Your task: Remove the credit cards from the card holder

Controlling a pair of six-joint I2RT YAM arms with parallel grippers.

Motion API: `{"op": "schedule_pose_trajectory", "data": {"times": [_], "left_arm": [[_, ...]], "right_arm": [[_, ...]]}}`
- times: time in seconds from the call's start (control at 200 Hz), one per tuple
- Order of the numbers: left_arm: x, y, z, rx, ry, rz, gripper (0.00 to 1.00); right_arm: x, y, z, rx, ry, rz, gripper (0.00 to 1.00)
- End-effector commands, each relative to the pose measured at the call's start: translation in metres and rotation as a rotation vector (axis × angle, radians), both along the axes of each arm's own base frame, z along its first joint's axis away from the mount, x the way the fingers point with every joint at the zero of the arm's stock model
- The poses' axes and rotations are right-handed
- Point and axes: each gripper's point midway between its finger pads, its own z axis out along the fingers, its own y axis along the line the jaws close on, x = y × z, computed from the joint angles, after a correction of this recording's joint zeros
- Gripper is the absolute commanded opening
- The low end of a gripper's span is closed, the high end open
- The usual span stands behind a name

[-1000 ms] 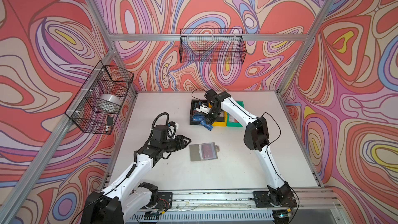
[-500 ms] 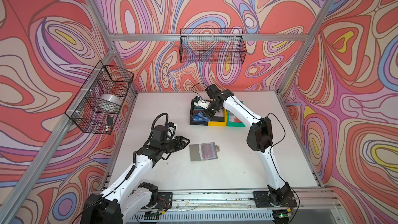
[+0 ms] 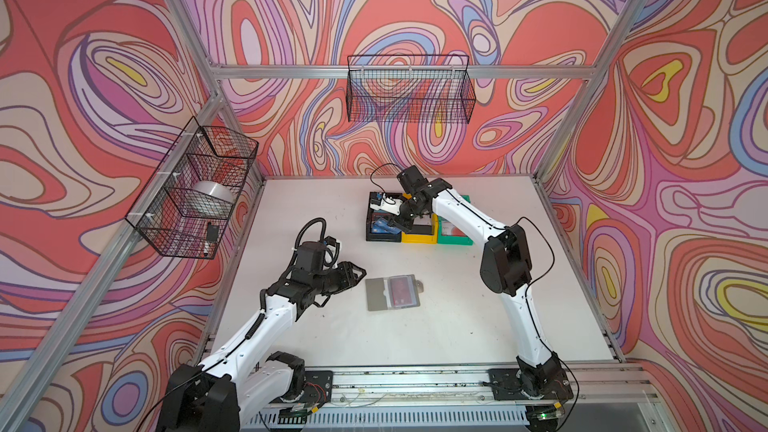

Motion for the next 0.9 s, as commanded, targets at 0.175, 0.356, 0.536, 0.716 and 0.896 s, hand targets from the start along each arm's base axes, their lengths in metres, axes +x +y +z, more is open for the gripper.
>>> {"op": "schedule_pose_trajectory", "data": {"times": [0.175,0.356,0.536,0.716,0.896], "left_arm": [[0.004,0.005,-0.001,0.034,0.000,0.008,0.39],[0.006,0.003,-0.003,0.024,0.006,0.011,0.39],[0.005,0.003,-0.002,0.020,0.002,0.015,0.39],[0.003,0.005,-0.002,0.022,0.000,0.021,0.39],[0.003,0.005,-0.002,0.028,-0.001,0.019,0.39]], "right_arm": [[0.006,0.010,0.029,0.055,-0.101,0.088,0.00],[0.007,0.012,0.018,0.002,-0.112,0.118,0.00],[0.004,0.018,0.004,-0.029,-0.114,0.148,0.00],[0.005,0.021,-0.013,-0.082,-0.126,0.155,0.00],[0.009,0.022,-0.016,-0.095,-0.145,0.153,0.00]]}}
